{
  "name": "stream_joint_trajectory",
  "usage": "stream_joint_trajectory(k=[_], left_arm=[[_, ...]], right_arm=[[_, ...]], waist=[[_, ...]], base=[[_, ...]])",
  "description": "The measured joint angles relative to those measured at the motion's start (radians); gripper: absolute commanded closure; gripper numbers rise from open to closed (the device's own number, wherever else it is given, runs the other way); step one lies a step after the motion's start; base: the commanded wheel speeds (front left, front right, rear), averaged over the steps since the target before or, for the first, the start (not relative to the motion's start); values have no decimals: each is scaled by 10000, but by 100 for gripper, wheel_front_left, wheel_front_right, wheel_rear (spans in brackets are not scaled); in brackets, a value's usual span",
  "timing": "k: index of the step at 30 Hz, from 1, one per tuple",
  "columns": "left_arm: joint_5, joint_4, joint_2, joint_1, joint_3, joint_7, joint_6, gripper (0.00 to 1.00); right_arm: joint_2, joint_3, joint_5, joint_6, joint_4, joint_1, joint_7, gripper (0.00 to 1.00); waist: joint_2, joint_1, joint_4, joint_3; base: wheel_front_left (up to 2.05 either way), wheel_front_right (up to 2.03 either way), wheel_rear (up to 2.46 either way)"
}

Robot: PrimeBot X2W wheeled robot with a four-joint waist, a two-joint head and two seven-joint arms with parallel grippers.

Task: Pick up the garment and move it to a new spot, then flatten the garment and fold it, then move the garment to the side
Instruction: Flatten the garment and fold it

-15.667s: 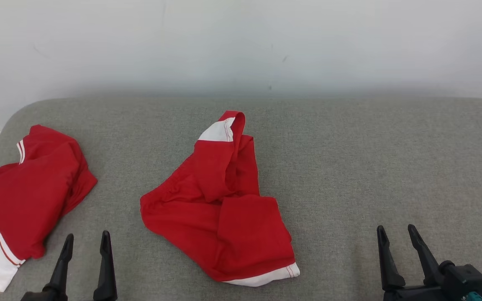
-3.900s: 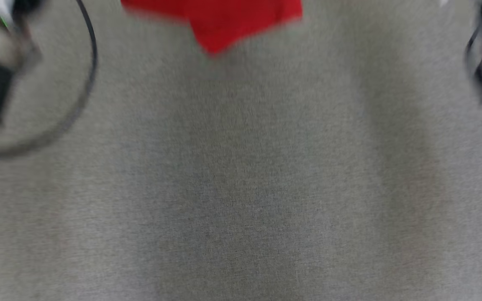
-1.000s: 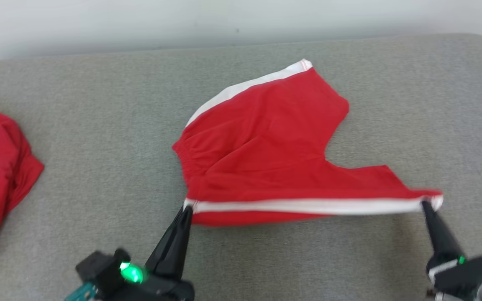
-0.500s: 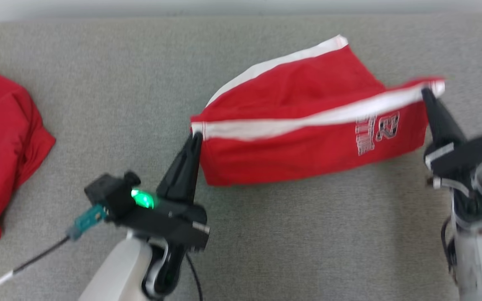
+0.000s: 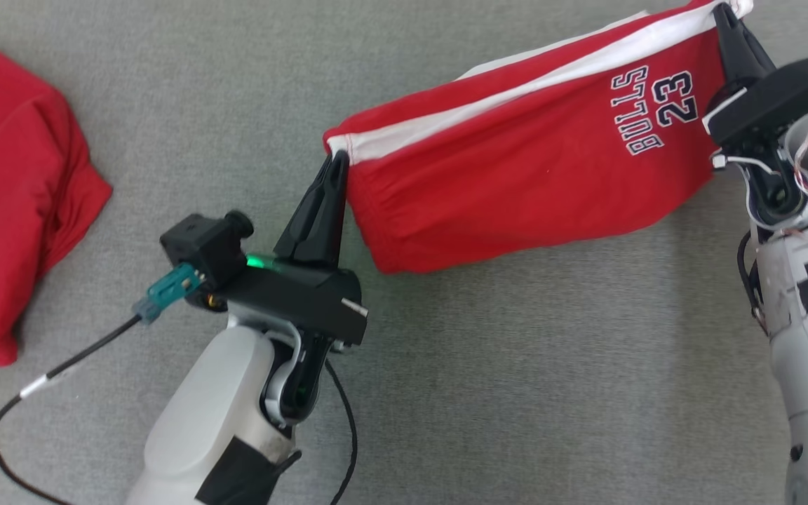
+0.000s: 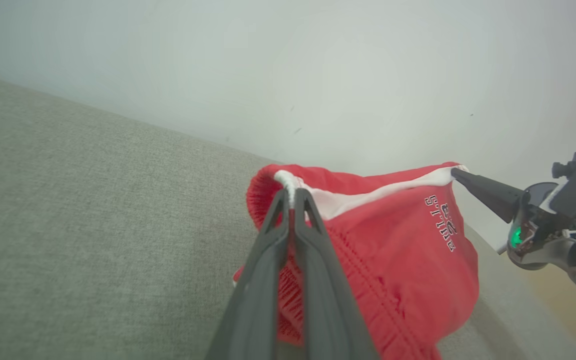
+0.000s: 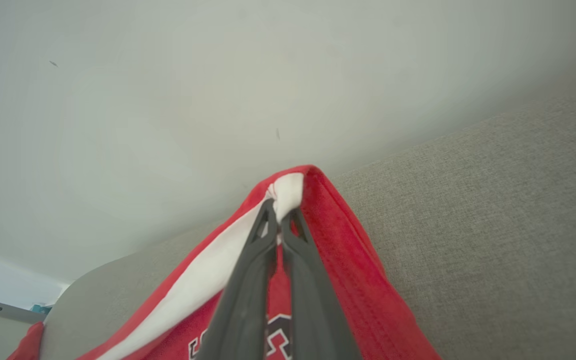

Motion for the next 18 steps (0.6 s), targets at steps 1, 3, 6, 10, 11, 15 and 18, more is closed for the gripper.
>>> stream_joint_trajectory(k=[1, 3, 6, 10, 11, 15, 18], left_arm=[[6, 81, -27, -110, -50, 0, 0, 100], [10, 236, -61, -319, -121, 2, 0, 100], [44, 399, -105, -538, -150, 0, 0, 100], [251, 767, -148, -705, -299, 2, 0, 80], [347, 821, -155, -742, -297, 0, 0, 55], [706, 922, -169, -722, -190, 0, 0, 0], [1114, 752, -182, -420, 23, 0, 0, 0]], right_arm=[[-36, 75, -77, 0, 347, -211, -100, 100], [-102, 211, -270, 0, 941, -557, -320, 100], [-128, 359, -453, 0, 1841, -1072, -688, 100], [-169, 665, -744, 0, 2842, -1557, -1129, 22], [-174, 757, -807, 0, 3014, -1641, -1227, 0], [-222, 1248, -533, 0, 3323, -1683, -1638, 0], [-422, 1776, -242, 0, 3106, -1342, -1745, 0]], waist=[[0, 0, 56, 63], [0, 0, 154, 185], [0, -1, 264, 363], [0, -1, 328, 529], [0, -1, 328, 543], [0, -2, 291, 400], [0, -3, 262, 208]], base=[[0, 0, 0], [0, 0, 0], [0, 0, 0], [0, 0, 0], [0, 0, 0], [0, 0, 0], [0, 0, 0]])
